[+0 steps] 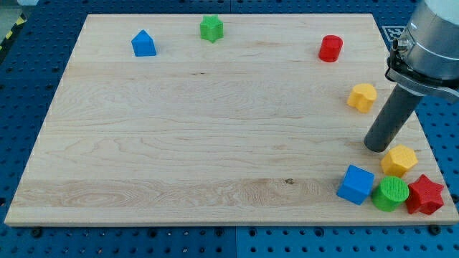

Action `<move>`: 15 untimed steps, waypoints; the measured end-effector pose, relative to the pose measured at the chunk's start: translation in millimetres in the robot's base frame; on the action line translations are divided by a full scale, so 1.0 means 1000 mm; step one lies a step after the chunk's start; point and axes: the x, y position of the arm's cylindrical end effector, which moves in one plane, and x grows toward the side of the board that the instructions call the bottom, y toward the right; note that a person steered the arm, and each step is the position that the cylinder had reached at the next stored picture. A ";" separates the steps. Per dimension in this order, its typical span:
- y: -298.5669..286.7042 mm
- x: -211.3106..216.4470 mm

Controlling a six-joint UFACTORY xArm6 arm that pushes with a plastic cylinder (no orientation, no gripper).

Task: Place the blue cube at the left of the yellow hexagon

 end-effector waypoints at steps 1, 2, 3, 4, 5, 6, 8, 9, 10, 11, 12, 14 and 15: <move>0.015 0.011; 0.017 0.014; -0.001 0.014; -0.047 0.011; -0.077 0.007; -0.096 0.008; -0.109 0.044; -0.108 0.069; -0.102 0.081; -0.090 0.087; -0.084 0.087; -0.083 0.066; -0.083 0.066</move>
